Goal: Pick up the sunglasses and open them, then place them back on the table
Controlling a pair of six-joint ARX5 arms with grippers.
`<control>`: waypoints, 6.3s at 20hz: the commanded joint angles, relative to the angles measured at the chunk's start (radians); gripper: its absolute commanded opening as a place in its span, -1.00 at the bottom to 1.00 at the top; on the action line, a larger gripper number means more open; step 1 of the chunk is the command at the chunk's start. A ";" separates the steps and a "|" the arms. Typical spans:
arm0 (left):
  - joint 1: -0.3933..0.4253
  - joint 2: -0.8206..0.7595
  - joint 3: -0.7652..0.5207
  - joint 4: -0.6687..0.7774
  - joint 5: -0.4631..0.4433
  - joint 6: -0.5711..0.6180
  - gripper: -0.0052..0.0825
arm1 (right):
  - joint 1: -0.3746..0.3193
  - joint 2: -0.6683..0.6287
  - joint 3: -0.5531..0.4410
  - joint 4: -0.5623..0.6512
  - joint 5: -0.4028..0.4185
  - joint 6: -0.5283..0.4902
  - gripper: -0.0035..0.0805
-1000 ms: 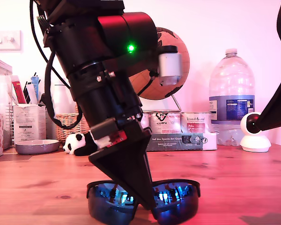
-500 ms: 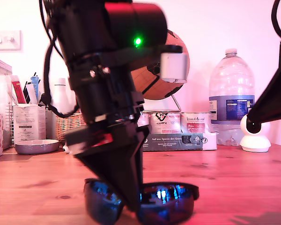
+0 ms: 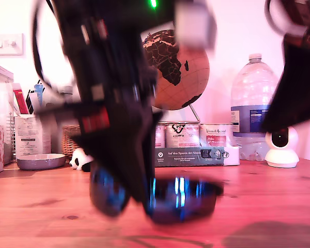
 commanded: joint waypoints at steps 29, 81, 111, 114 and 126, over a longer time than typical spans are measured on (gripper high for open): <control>-0.121 -0.121 -0.018 -0.017 -0.089 0.273 -0.93 | 0.213 0.276 0.229 -0.028 0.002 -0.174 -0.41; 0.011 -0.098 -0.018 -0.067 0.002 0.598 -0.83 | 0.135 0.276 0.331 0.005 0.301 -0.194 -0.41; 0.101 0.105 -0.021 -0.078 0.104 0.767 -0.30 | 0.075 0.276 0.331 0.033 0.312 -0.201 -0.41; 0.101 0.114 -0.021 -0.059 0.104 0.770 -0.30 | 0.075 0.276 0.331 0.034 0.312 -0.201 -0.41; 0.103 0.119 -0.020 0.011 0.112 0.762 -0.30 | 0.075 0.276 0.331 0.044 0.312 -0.201 -0.41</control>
